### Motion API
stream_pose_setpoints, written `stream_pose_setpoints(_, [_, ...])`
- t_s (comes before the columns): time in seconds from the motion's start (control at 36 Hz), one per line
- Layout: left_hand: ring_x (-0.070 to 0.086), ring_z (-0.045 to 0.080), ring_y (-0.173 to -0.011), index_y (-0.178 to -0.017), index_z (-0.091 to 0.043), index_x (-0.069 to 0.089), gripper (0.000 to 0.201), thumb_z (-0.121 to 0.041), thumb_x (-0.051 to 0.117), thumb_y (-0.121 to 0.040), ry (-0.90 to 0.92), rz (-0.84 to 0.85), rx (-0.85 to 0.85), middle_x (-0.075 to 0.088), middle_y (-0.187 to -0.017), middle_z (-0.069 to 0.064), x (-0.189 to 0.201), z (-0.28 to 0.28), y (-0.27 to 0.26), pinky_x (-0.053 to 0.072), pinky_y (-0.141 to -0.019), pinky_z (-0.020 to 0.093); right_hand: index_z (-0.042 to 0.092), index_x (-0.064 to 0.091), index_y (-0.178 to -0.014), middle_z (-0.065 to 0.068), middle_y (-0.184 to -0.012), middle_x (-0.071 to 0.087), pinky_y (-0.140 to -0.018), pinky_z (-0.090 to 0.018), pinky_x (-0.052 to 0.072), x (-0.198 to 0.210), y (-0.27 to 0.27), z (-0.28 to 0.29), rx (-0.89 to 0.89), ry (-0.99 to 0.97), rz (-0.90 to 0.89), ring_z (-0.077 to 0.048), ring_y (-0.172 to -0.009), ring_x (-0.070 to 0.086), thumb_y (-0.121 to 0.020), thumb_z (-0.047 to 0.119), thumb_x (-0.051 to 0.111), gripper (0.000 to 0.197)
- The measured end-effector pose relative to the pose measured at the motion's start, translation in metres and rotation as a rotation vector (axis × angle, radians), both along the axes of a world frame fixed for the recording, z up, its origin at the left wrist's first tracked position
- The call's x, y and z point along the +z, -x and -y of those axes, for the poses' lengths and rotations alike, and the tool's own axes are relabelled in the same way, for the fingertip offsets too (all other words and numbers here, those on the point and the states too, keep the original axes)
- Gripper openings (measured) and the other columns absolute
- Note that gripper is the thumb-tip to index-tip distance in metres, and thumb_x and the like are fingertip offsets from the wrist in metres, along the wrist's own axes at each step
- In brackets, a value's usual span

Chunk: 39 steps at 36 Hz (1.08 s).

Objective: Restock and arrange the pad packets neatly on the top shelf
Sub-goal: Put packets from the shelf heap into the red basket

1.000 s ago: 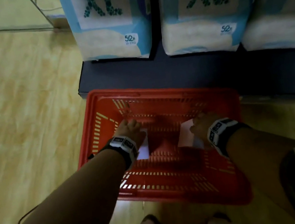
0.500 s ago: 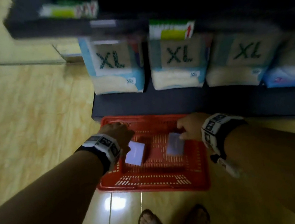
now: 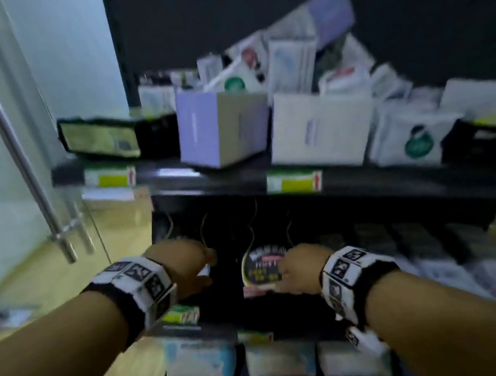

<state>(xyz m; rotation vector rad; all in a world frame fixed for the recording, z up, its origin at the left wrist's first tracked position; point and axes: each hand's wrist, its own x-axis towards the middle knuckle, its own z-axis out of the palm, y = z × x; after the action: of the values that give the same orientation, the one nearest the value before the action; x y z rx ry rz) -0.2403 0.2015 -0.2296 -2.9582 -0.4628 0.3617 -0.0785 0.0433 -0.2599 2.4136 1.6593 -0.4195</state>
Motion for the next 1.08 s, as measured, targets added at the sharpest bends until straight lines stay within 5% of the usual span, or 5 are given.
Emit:
stream_pose_setpoints(0.22, [0.055,0.024,-0.111,-0.122,-0.032,0.052,0.032,-0.044,0.049,-0.092,-0.168,0.105,-0.109,0.055,-0.125,-0.002,0.126,0.022,-0.005,0.048,-0.085,0.033,0.017,0.034,-0.061,-0.002,-0.061,0.034,-0.054,-0.032,0.027,0.138,-0.026,0.031,0.015,-0.199,0.053,-0.019,-0.057,0.037,-0.095,0.046,0.050,0.048])
stream_pose_setpoints(0.47, [0.055,0.022,-0.105,-0.106,-0.031,0.061,0.024,-0.043,0.051,-0.088,-0.210,0.466,-0.008,0.057,-0.108,-0.002,0.190,-0.011,-0.029,0.049,-0.081,0.033,0.028,0.044,-0.066,0.010,-0.072,0.046,-0.063,-0.030,0.039,0.207,-0.070,0.024,-0.094,-0.597,0.193,-0.015,-0.071,0.049,-0.085,0.048,0.063,0.034])
stream_pose_setpoints(0.58, [0.049,0.023,-0.112,-0.113,-0.031,0.059,0.032,-0.047,0.056,-0.085,-0.167,0.608,0.056,0.053,-0.115,0.001,0.201,-0.036,-0.047,0.046,-0.087,0.035,0.027,0.055,-0.087,0.003,-0.096,0.057,-0.072,-0.031,0.045,0.221,-0.092,0.002,-0.189,-0.669,0.234,-0.019,-0.089,0.056,-0.077,0.053,0.070,0.032])
stream_pose_setpoints(0.81, [0.049,0.030,-0.119,-0.130,-0.030,0.044,0.103,-0.095,0.034,-0.051,0.059,0.569,0.317,0.047,-0.134,0.009,0.194,-0.054,-0.082,0.043,-0.095,0.040,0.020,0.042,-0.138,-0.008,-0.136,0.051,-0.102,-0.039,0.043,0.223,-0.107,-0.032,-0.296,-0.430,0.155,-0.029,-0.122,0.049,-0.056,0.065,0.079,0.100])
stream_pose_setpoints(1.08, [0.055,0.029,-0.108,-0.133,-0.030,0.034,0.087,-0.075,0.060,-0.063,0.142,0.554,0.311,0.047,-0.126,0.010,0.176,-0.052,-0.092,0.044,-0.082,0.034,0.027,0.025,-0.143,-0.009,-0.137,0.047,-0.095,-0.043,0.046,0.206,-0.107,-0.045,-0.311,-0.335,0.235,-0.032,-0.121,0.048,-0.039,0.062,0.083,0.124])
